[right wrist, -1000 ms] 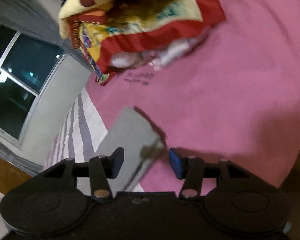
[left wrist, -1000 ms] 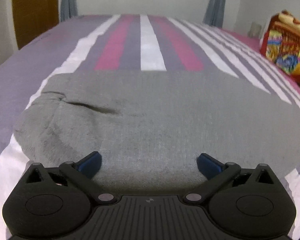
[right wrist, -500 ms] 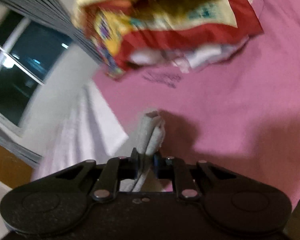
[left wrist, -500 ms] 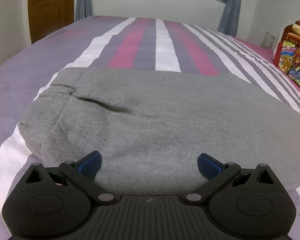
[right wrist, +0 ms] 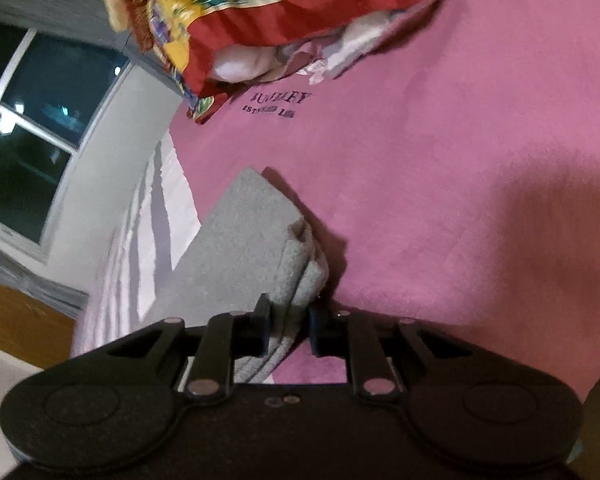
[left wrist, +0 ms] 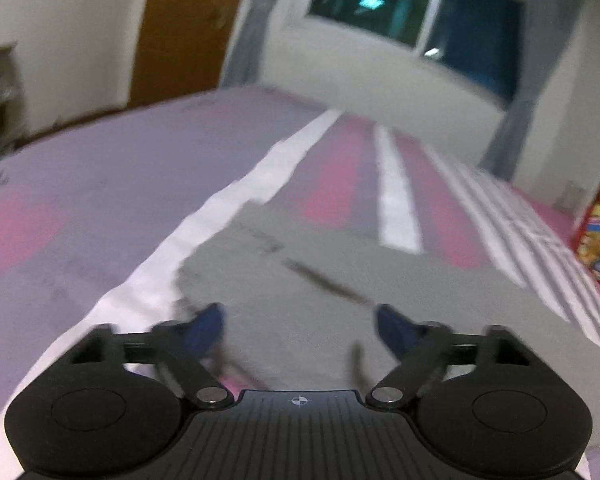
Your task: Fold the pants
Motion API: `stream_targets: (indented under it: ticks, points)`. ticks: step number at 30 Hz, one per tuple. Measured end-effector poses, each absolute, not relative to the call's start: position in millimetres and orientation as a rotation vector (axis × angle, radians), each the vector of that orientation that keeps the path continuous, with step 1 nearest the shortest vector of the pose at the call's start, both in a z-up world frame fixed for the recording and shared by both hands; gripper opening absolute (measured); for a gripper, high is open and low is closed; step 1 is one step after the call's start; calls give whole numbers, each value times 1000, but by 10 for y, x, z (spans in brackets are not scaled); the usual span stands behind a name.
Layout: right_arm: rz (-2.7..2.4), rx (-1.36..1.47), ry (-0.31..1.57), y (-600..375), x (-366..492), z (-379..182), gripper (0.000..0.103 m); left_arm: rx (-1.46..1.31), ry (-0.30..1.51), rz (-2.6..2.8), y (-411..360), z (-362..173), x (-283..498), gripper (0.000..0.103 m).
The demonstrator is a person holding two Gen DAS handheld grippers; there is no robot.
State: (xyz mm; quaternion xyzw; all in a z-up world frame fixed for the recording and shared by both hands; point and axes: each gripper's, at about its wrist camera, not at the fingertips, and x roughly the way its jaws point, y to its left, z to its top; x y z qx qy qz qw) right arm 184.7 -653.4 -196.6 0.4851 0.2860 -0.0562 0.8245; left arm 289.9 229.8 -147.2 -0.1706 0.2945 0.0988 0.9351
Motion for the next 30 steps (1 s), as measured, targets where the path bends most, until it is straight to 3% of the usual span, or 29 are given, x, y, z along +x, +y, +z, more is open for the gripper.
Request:
stream_targets:
  ticks: [1, 3, 7, 8, 9, 13, 17, 20, 23, 30]
  points:
    - [-119, 1037, 607, -6535, 1842, -1971, 15, -370, 624, 233, 2356, -1500, 2934, 74]
    - [-128, 1023, 609, -6498, 1857, -1955, 15, -449, 626, 241, 2482, -1556, 2973, 58]
    - [-128, 1023, 610, -6499, 1859, -1953, 15, -481, 682, 261, 2570, -1649, 3139, 57]
    - [-128, 1024, 610, -6501, 1861, -1955, 15, -463, 679, 270, 2575, -1645, 3159, 39]
    - [-128, 1024, 611, -6504, 1858, -1954, 15, -440, 658, 286, 2582, -1596, 3160, 28]
    - [-149, 954, 615, -6440, 1864, -1866, 15, -426, 729, 280, 2691, -1705, 3245, 28]
    - [-159, 933, 586, -6392, 1851, -1739, 17, -504, 675, 261, 2724, -1571, 3140, 31]
    - [-169, 925, 642, -6395, 1915, -1812, 15, -410, 700, 297, 2639, -1566, 3116, 66]
    - [-157, 1047, 627, -6504, 1886, -1926, 17, -440, 784, 281, 2674, -1705, 3183, 66]
    - [-194, 937, 638, -6410, 1957, -1793, 16, -508, 765, 273, 2660, -1784, 3143, 71]
